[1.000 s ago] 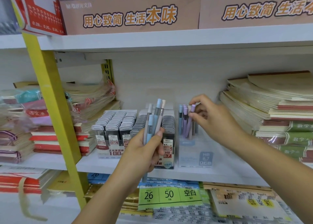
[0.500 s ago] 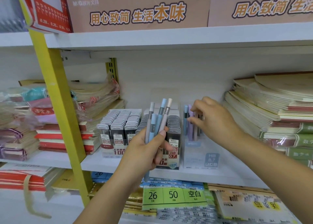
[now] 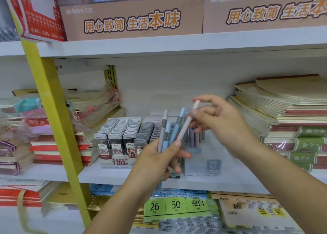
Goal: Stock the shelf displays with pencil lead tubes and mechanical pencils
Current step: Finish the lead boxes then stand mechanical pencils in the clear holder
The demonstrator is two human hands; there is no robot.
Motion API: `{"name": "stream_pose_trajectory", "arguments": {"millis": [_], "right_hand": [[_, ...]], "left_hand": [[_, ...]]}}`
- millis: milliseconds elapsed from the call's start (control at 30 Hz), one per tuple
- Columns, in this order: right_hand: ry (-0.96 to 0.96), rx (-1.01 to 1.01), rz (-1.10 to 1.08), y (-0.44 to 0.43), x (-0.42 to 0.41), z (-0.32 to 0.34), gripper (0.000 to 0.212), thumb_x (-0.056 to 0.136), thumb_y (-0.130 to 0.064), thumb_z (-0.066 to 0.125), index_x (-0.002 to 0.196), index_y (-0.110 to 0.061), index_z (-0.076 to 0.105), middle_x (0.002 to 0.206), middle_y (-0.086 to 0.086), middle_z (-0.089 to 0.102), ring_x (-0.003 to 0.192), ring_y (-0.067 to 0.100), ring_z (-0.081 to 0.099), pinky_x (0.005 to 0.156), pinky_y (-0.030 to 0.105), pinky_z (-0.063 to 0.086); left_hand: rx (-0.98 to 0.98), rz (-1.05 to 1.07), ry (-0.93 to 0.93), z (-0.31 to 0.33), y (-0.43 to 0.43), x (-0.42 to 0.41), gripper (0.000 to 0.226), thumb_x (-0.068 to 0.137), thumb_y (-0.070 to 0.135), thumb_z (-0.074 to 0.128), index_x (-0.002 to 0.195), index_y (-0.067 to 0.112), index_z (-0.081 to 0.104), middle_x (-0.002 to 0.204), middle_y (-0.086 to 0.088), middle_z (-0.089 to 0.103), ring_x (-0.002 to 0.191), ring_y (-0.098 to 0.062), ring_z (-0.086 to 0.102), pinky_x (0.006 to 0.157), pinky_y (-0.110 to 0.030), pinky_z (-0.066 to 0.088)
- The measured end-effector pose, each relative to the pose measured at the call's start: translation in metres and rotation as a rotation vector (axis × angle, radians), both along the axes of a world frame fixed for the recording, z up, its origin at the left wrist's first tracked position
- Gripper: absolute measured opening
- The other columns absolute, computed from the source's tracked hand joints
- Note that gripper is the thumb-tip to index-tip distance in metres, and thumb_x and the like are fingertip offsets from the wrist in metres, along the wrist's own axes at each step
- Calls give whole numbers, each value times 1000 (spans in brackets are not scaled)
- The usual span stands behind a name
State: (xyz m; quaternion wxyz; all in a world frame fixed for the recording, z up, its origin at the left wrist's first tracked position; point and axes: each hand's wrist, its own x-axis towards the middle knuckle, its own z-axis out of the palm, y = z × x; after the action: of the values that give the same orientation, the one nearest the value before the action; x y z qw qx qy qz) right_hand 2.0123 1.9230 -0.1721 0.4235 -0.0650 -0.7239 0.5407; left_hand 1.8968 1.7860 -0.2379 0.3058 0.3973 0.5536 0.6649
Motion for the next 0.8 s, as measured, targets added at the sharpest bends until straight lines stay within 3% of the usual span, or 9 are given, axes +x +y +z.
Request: {"name": "stream_pose_trajectory", "arguments": {"millis": [100,233,333,433,733,800], "right_hand": [[159,42,-205,28,15,15,25,92,1,57,99,-23,56,73,8,71,62,19,70,52,24,53],[-22,341,-375,63,23,13,30,92,-9,61,96,-38,54,79,6,69,74,19,69,67,35,56],[-227,542,-458,76,16,-1,26,89,-18,67,97,-39,54,79,-8,68,74,1,63,67,21,46],[-294,632,-459,79,8,-14,24,89,-21,68,100,-37,53,78,-16,65,74,-10,58,62,7,41],[-334,743,-501,83,3,-22,21,90,-21,66,104,-32,54,79,-18,61,77,-16,53,62,0,36],[-348,779,-536,86,3,-20,21,90,-21,65,106,-30,55,81,-16,62,76,-11,55,60,2,36]], "left_hand": [[-18,51,22,-2,1,-1,45,78,50,63,113,21,62,89,-6,79,44,-10,56,35,-16,29],[-10,69,13,-3,1,-4,37,83,50,61,111,26,63,75,-2,72,41,-8,38,36,-17,29],[-5,80,-46,-2,2,-5,17,97,35,57,110,27,64,77,-4,73,41,-8,40,35,-17,28],[-6,103,-49,-2,2,-5,14,102,27,54,111,22,63,81,-7,76,40,-9,42,34,-17,28],[-4,109,-16,-2,1,-7,15,101,27,55,113,21,62,86,-8,78,41,-9,44,35,-18,28],[-1,111,-16,-3,1,-7,16,101,27,55,113,20,62,87,-8,78,41,-9,45,35,-18,28]]}}
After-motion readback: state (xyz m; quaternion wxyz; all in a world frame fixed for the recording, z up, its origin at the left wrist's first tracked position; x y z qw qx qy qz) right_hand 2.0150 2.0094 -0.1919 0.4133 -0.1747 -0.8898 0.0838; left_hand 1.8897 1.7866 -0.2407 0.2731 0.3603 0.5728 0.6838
